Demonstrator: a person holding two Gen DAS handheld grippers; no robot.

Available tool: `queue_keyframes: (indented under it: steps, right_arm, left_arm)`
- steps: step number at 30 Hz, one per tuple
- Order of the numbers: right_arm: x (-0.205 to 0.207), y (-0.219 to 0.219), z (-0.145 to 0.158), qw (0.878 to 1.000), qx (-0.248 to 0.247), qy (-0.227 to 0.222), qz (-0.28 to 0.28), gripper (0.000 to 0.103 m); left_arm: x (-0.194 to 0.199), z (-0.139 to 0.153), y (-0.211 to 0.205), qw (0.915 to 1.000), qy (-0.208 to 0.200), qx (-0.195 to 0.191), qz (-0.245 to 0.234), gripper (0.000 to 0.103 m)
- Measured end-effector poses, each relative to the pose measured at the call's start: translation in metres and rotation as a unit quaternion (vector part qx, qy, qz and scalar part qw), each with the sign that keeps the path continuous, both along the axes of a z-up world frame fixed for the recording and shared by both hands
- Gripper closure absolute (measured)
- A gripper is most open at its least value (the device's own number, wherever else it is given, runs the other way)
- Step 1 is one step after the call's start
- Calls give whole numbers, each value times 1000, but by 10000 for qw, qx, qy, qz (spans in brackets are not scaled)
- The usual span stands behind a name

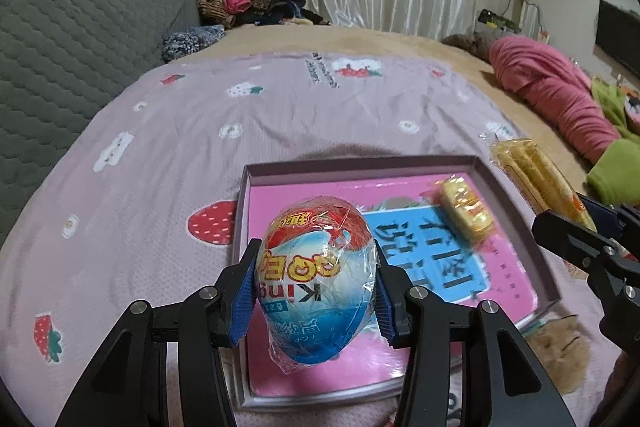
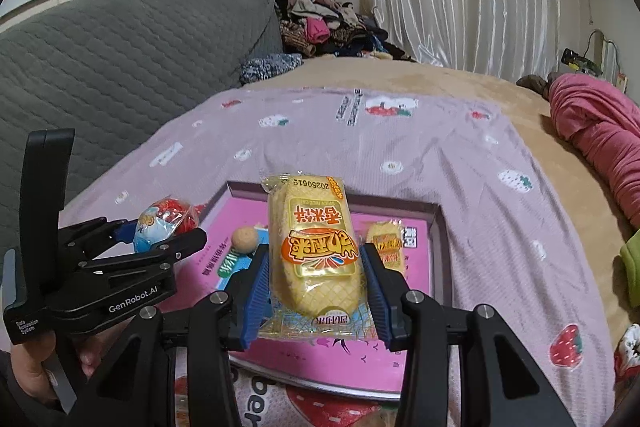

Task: Organize objects
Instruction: 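Lower the Kinder egg into the tray while right tool lowers the yellow bag beside it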

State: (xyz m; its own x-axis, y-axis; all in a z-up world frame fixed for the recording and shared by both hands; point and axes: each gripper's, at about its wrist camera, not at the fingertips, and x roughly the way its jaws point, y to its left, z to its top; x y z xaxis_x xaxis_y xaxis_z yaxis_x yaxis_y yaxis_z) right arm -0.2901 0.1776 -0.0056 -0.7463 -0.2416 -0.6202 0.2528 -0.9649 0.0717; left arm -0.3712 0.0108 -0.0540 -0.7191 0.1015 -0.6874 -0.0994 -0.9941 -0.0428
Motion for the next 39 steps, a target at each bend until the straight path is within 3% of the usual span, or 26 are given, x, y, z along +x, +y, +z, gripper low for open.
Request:
queue_keyframes:
  steps: [12, 20, 39]
  right_arm:
    - [-28, -9, -53, 9987, 167, -471, 26, 58]
    - [-40, -5, -77, 9965, 290, -774, -145, 58]
    - [-49, -2, -90, 9932, 375, -1065, -300, 58]
  left_arm:
    - [-23, -44, -1, 9993, -290, 226, -40, 52]
    - [-36, -63, -6, 9966, -749, 352, 20, 52]
    - [-42, -69, -8, 9939, -991, 487, -45, 51]
